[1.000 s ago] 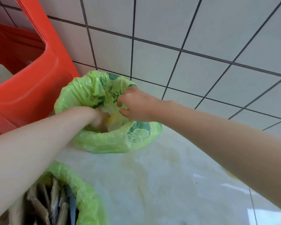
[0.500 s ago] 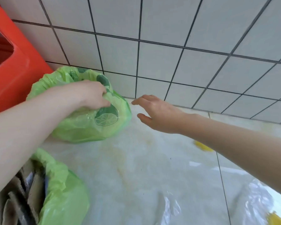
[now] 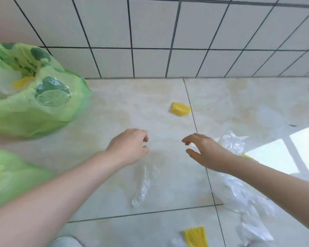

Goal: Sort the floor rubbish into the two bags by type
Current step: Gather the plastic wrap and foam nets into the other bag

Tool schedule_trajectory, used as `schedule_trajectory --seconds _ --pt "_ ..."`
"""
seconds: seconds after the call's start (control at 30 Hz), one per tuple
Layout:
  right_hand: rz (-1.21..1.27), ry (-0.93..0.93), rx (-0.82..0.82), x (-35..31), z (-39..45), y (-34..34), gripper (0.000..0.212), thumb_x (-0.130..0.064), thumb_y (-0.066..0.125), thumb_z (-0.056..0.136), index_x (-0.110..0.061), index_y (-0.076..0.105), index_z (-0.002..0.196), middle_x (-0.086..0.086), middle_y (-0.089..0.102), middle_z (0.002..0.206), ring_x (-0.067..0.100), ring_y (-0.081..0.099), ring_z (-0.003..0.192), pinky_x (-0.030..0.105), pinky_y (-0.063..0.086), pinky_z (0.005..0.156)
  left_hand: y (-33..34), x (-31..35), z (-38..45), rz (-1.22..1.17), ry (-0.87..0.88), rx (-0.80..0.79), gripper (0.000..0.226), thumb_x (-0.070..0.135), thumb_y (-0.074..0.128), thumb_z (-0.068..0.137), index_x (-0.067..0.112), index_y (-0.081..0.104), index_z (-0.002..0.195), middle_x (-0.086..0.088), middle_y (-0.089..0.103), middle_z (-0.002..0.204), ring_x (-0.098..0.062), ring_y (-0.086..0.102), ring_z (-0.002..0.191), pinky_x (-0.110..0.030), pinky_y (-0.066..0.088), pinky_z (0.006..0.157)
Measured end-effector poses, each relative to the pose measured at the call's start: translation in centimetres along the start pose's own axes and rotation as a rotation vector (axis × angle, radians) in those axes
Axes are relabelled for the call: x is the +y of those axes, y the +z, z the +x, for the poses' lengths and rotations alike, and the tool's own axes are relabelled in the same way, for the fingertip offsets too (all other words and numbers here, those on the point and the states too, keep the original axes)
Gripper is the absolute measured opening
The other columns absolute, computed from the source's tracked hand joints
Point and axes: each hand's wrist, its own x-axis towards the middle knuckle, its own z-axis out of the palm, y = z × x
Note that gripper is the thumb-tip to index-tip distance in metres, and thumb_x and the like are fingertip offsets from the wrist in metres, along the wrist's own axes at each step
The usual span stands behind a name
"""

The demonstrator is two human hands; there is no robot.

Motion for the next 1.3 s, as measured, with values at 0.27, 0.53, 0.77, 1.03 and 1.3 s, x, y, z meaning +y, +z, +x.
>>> schedule_trajectory --seconds 0.27,0.53,0.77,1.03,1.3 --pt "-0.289 -0.042 -0.064 5.2 -9.6 3.7 0.048 -0.038 0.054 0.089 -0.018 0.047 0.131 0.002 0.049 0.132 0.027 0.045 0.123 0.034 0.043 0.101 8.5 1.5 -3.3 0.167 0.118 -0.404 0.064 0.021 0.055 0.085 0.036 0.030 0.143 0.007 0.015 0.152 -0.021 0.030 0.132 -0.034 0.043 0.098" --pt "-0.087 0.517 0.021 9.4 -14.8 6.6 0.111 -0.071 0.060 0.067 -0.024 0.001 0.148 0.012 0.015 0.153 0.036 0.022 0.139 0.051 0.031 0.110 12.3 0.8 -4.3 0.267 0.208 -0.185 0.065 0.008 0.053 0.083 0.032 0.033 0.141 0.007 0.018 0.150 -0.023 0.028 0.126 -0.029 0.044 0.091" --pt "0.001 0.526 0.008 9.6 -15.8 7.2 0.054 -0.025 0.057 0.092 -0.012 0.037 0.141 0.010 0.036 0.143 0.035 0.034 0.129 0.034 0.025 0.108 15.5 -0.2 -4.1 0.038 0.281 -0.064 0.044 -0.012 0.049 0.074 0.014 0.057 0.109 -0.001 0.050 0.101 -0.024 0.047 0.089 -0.034 0.044 0.081" --pt "0.310 0.467 0.239 8.3 -13.9 5.6 0.032 -0.006 0.042 0.087 -0.009 0.063 0.112 0.010 0.057 0.107 0.031 0.049 0.104 0.024 0.030 0.081 16.1 3.4 -3.7 -0.139 0.315 -0.082 0.025 -0.008 0.049 0.080 0.011 0.064 0.076 0.002 0.045 0.083 -0.002 0.044 0.065 -0.009 0.035 0.063" --pt "0.692 0.608 0.516 7.3 -12.7 3.2 0.035 -0.039 0.033 0.095 -0.008 0.042 0.081 0.004 0.042 0.072 0.021 0.039 0.064 0.033 0.034 0.056 17.5 9.5 -7.2 -0.211 0.507 -0.105 0.026 -0.006 0.040 0.073 0.014 0.056 0.075 -0.001 0.047 0.095 -0.018 0.048 0.076 -0.029 0.043 0.069"
